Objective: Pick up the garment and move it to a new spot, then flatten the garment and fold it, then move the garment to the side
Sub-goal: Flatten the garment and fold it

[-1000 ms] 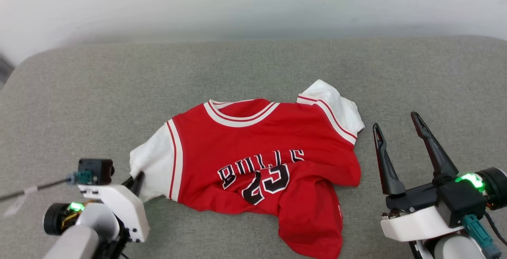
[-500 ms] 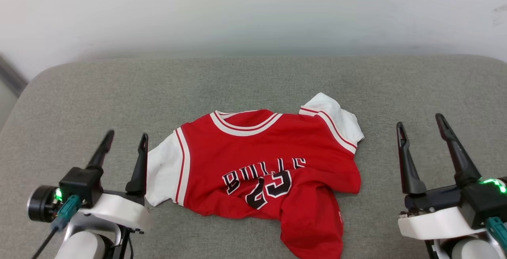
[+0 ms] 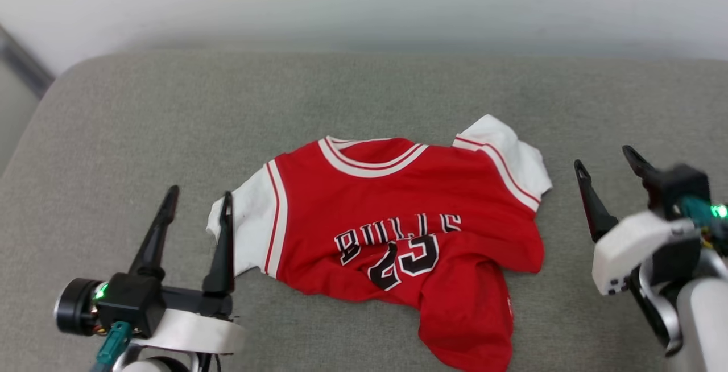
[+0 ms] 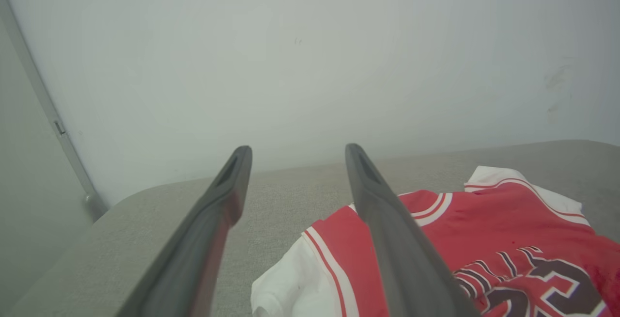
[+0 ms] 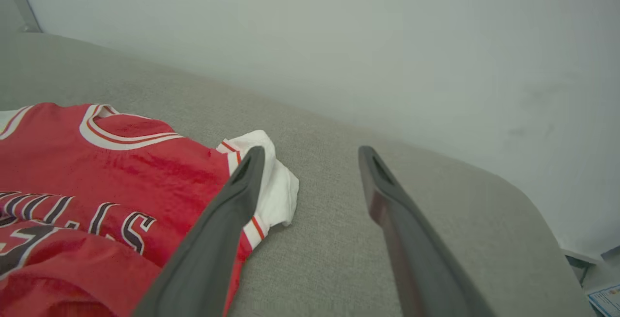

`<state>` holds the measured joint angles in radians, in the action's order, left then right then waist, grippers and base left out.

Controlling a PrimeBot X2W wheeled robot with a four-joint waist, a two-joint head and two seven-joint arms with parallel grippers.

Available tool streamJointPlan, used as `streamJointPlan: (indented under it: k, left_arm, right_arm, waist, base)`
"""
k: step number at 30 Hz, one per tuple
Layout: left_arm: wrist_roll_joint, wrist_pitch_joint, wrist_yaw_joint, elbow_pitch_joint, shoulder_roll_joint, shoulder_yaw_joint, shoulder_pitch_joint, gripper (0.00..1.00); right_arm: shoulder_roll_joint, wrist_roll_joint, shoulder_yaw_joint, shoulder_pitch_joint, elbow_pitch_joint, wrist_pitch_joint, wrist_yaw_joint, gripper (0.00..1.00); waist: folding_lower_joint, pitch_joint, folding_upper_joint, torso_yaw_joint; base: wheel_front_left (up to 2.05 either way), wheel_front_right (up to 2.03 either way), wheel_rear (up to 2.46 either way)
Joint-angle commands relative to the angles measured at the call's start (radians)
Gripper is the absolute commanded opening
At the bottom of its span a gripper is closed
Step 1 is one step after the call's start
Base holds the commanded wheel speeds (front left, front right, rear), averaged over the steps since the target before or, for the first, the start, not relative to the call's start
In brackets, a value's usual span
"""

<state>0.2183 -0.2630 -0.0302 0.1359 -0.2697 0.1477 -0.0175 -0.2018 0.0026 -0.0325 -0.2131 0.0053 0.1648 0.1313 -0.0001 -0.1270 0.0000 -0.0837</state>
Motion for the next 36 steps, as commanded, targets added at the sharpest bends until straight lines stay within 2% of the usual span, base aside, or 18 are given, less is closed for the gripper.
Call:
streamJointPlan:
  k: [1,6,9,12,18,22,27,28,29,30,36]
  left_arm:
    - [-0.011,-0.002,0.014,0.0,0.016,-0.004,-0.012,1.0]
    - [-0.042,-0.002,0.061,-0.006,0.077,-0.02,-0.041,1.0]
    - [-0.057,-0.002,0.087,-0.01,0.106,-0.03,-0.06,1.0]
    - [-0.069,-0.002,0.108,-0.015,0.131,-0.041,-0.078,1.0]
    - [-0.083,-0.003,0.134,-0.024,0.164,-0.053,-0.097,1.0]
    - [-0.088,-0.003,0.144,-0.03,0.177,-0.062,-0.108,1.0]
    - [-0.093,-0.003,0.151,-0.036,0.189,-0.071,-0.114,1.0]
    - [-0.093,-0.003,0.153,-0.039,0.191,-0.071,-0.115,1.0]
    - [-0.096,-0.003,0.154,-0.042,0.192,-0.068,-0.116,1.0]
    - [-0.1,-0.003,0.155,-0.046,0.192,-0.068,-0.114,1.0]
    - [-0.102,-0.003,0.158,-0.062,0.198,-0.09,-0.081,1.0]
  right_arm:
    - [-0.033,0.028,-0.028,-0.037,0.01,0.072,-0.001,1.0]
    - [-0.15,0.211,-0.142,-0.163,0.051,0.408,-0.001,1.0]
    - [-0.195,0.31,-0.189,-0.22,0.087,0.56,-0.001,1.0]
    - [-0.239,0.365,-0.219,-0.274,0.129,0.659,-0.001,1.0]
    - [-0.303,0.4,-0.275,-0.328,0.212,0.741,-0.001,1.0]
    - [-0.337,0.384,-0.314,-0.339,0.262,0.734,-0.001,1.0]
    - [-0.343,0.402,-0.363,-0.309,0.335,0.727,-0.001,1.0]
    - [-0.344,0.407,-0.365,-0.298,0.352,0.727,-0.001,0.93]
    - [-0.348,0.415,-0.374,-0.283,0.364,0.727,-0.001,0.08]
    - [-0.353,0.423,-0.378,-0.269,0.373,0.724,-0.001,0.0]
    - [-0.363,0.448,-0.346,-0.216,0.392,0.671,-0.001,0.0]
  waist:
    - [0.0001,-0.031,0.0,-0.021]
    - [0.0001,-0.084,0.0,-0.067]
    - [0.0001,-0.112,0.0,-0.098]
    - [0.0001,-0.139,0.0,-0.129]
    - [0.0001,-0.18,0.0,-0.182]
    - [0.0001,-0.2,0.0,-0.204]
    - [0.0001,-0.207,0.0,-0.218]
    - [0.0001,-0.203,0.0,-0.22]
    - [0.0001,-0.197,0.0,-0.222]
    - [0.0001,-0.189,0.0,-0.221]
    - [0.0001,-0.126,0.0,-0.188]
  base:
    - [0.0,0.0,0.0]
    - [0.0,0.0,0.0]
    - [0.0,0.0,0.0]
    - [0.0,0.0,0.0]
    - [0.0,0.0,0.0]
    - [0.0,0.0,0.0]
    - [0.0,0.0,0.0]
    - [0.0,0.0,0.0]
    - [0.0,0.0,0.0]
    - [0.0,0.0,0.0]
    - [0.0,0.0,0.0]
